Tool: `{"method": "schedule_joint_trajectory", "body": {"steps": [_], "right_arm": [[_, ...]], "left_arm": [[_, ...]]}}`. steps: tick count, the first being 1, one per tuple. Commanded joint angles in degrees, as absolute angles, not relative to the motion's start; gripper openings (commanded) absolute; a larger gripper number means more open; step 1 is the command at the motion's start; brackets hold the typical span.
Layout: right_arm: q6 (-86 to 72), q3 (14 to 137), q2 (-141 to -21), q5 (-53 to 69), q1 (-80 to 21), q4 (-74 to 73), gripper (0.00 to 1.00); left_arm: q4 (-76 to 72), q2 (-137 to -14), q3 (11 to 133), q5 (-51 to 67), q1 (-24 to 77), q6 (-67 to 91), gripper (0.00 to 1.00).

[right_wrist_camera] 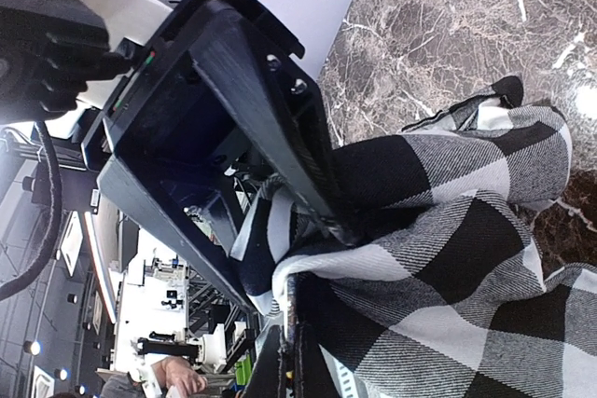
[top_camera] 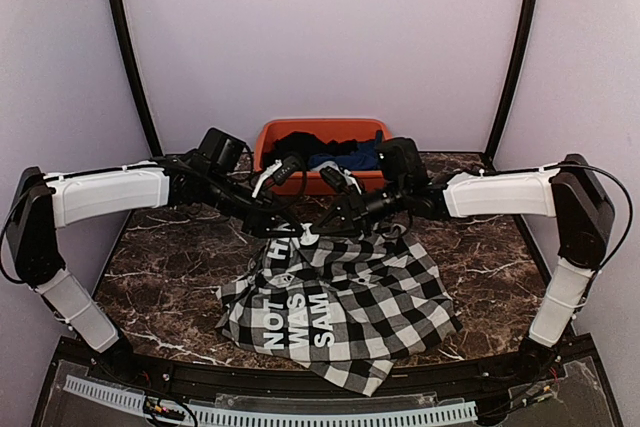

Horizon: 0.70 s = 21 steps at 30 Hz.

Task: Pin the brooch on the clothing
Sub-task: Pin the brooch onto the flattened clothing.

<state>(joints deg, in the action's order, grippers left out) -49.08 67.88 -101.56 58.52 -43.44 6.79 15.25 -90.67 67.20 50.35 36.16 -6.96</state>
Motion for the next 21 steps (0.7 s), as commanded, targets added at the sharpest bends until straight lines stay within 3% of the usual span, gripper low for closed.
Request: {"method": "schedule_joint_trajectory", "body": {"steps": [1,21], "right_arm": [[-47.2,70.1,-100.2,57.8,-43.7,6.5,0.0],[-46.1,70.5,-100.6,56.5,-44.4,5.0,0.0]], "left_arm": [[15.7,-91.7,67.6,51.5,35.9,-6.6,0.42],[14.1,-92.6,67.0,51.8,36.1,-5.5,0.43]]}}
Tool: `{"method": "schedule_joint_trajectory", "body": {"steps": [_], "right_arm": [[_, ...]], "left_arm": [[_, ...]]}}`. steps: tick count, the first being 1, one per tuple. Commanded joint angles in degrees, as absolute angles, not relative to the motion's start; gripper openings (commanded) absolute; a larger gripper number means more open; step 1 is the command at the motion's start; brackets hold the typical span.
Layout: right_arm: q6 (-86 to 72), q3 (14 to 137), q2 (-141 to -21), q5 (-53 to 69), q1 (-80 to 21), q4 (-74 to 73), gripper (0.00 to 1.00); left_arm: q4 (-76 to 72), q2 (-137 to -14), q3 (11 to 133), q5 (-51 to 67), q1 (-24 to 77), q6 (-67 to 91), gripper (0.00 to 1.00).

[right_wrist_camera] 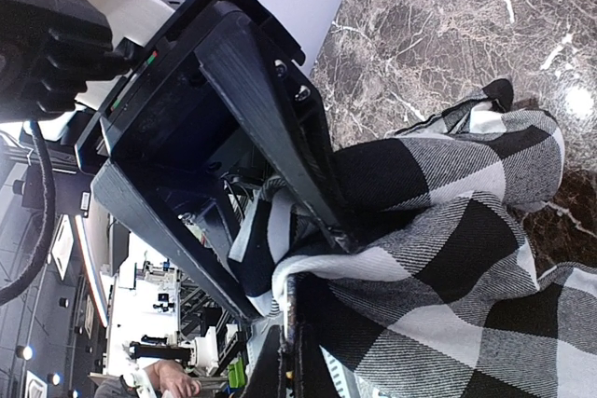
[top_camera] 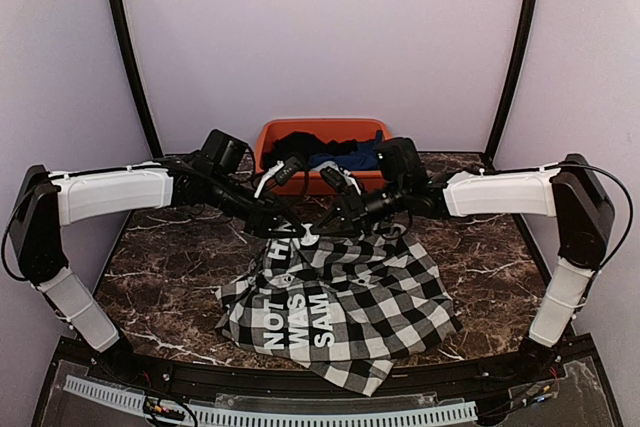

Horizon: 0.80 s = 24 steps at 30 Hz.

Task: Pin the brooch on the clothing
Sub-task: Pin the brooch onto the flattened clothing.

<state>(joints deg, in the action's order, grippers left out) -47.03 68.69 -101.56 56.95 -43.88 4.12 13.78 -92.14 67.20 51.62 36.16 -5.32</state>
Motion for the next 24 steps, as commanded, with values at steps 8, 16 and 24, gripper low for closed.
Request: {"method": "schedule_joint_trajectory", "body": {"steps": [8,16,24], "right_arm": [[-45.6,71.4,-100.7,56.0,-44.9,4.0,0.0],[-42.9,73.2,-101.1,54.0,-45.7,0.2,0.0],[-41.1,74.8,-101.4,52.2,-46.4,-3.4,0.0]], "left_arm": [[16.3,-93.5,67.9,50.2,37.1,-7.0,0.43],[16.6,-93.7,68.1,49.6,37.2,-7.2,0.43],[18.5,-94.2,68.8,47.6,37.6,-8.4,0.43]]}}
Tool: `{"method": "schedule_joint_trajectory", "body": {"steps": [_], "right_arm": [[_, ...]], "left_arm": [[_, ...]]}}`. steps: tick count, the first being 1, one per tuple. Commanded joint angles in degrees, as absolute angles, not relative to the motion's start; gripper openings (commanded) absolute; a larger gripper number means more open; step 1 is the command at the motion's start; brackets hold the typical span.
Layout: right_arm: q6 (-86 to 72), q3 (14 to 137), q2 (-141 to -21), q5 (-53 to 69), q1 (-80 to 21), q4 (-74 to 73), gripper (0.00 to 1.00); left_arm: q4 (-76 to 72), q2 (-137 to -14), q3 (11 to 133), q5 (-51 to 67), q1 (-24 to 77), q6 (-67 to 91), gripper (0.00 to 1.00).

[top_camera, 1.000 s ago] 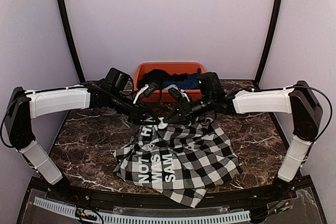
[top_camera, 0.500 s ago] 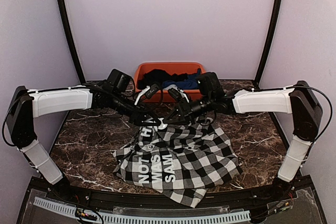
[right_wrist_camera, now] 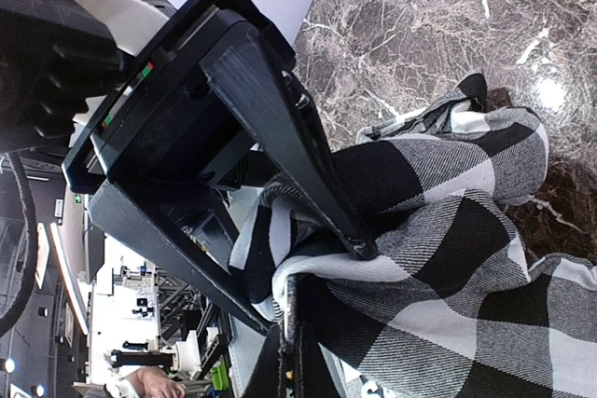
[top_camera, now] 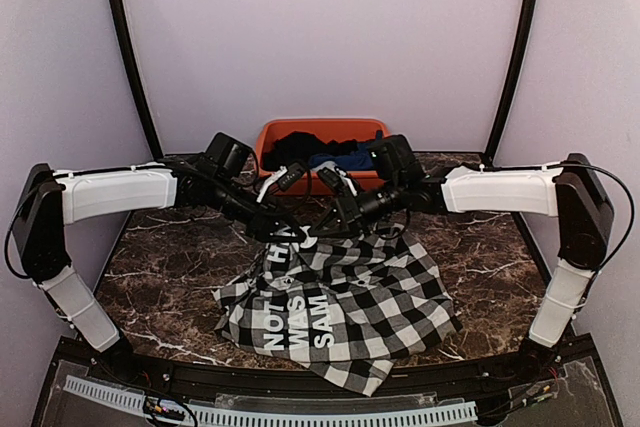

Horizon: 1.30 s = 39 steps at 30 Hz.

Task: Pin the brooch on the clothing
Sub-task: Pin the brooch onto the flattened clothing.

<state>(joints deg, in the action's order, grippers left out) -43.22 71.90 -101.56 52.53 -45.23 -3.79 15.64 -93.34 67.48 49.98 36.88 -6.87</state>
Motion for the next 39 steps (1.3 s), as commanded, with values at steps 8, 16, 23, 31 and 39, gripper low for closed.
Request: {"method": "schedule_joint_trajectory", "body": {"steps": [8,16,23,31,39], "right_arm": [[-39.3,75.5,-101.6,50.3,-46.7,-5.9,0.0],[-37.0,77.0,-101.9,47.8,-47.3,-9.4,0.0],[-36.2,77.3,-101.9,46.4,-47.4,-10.6,0.0],[-35.4,78.1,-102.1,45.1,-47.7,-12.0,0.0],[-35.2,78.9,-102.4,44.8,-48.2,-12.5,0.0]], "left_arm": [[18.9,-94.2,69.0,47.0,37.7,-8.6,0.42],[19.4,-94.4,69.2,46.3,37.7,-8.8,0.42],[20.0,-94.6,69.3,45.8,37.7,-8.8,0.41],[20.6,-95.0,69.6,44.9,37.7,-8.9,0.41],[20.8,-95.1,69.9,45.1,37.8,-9.0,0.41]]}}
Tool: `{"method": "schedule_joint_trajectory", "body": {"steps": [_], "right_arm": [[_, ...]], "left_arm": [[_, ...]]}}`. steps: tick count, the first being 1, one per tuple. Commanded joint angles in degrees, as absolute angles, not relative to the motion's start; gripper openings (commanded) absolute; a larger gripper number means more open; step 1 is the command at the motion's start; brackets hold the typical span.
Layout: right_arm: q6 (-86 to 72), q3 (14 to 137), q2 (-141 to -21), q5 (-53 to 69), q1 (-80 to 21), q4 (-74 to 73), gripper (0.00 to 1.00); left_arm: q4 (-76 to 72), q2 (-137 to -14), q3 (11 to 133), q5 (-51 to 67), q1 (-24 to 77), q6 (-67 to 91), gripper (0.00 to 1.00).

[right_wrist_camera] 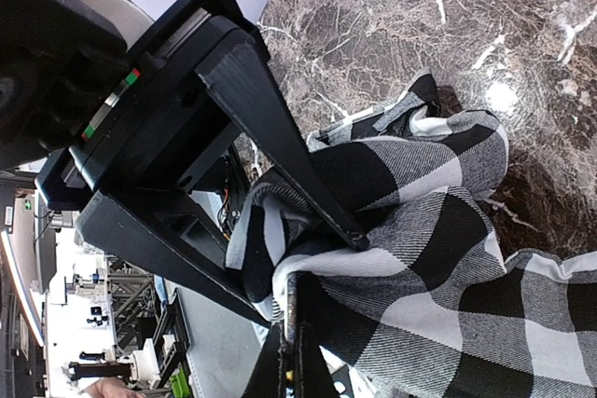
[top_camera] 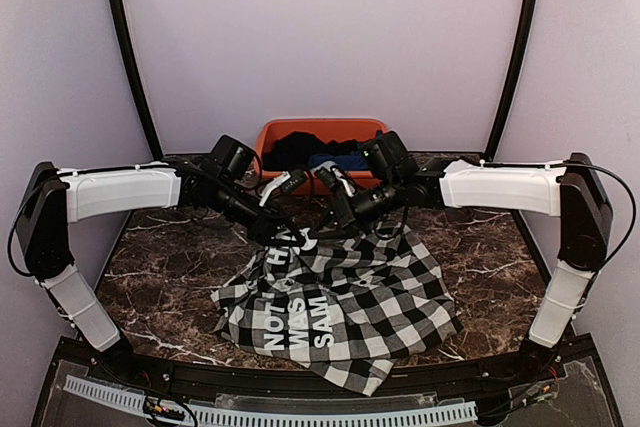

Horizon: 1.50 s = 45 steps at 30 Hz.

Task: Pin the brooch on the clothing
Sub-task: Pin the brooch onto the flattened clothing.

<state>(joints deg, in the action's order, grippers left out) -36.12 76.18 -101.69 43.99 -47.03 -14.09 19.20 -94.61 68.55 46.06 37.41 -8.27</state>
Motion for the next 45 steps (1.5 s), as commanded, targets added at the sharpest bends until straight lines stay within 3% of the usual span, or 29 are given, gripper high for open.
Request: {"method": "schedule_joint_trajectory", "body": {"steps": [1,11,21,45], "right_arm": [[-35.1,79.0,-102.4,44.6,-48.2,-12.7,0.0],[-39.7,74.1,-100.5,51.7,-46.0,-4.3,0.0],[-45.5,69.4,-99.5,56.8,-43.8,5.1,0.0],[-39.3,76.4,-101.0,49.7,-45.9,-7.2,0.0]], "left_arm": [[20.8,-95.0,69.9,45.2,37.8,-9.0,0.41],[17.3,-91.6,67.3,48.1,36.9,-8.0,0.42],[14.7,-90.2,66.4,50.6,35.9,-6.6,0.36],[14.9,-93.5,67.8,50.6,36.2,-5.2,0.4]]}}
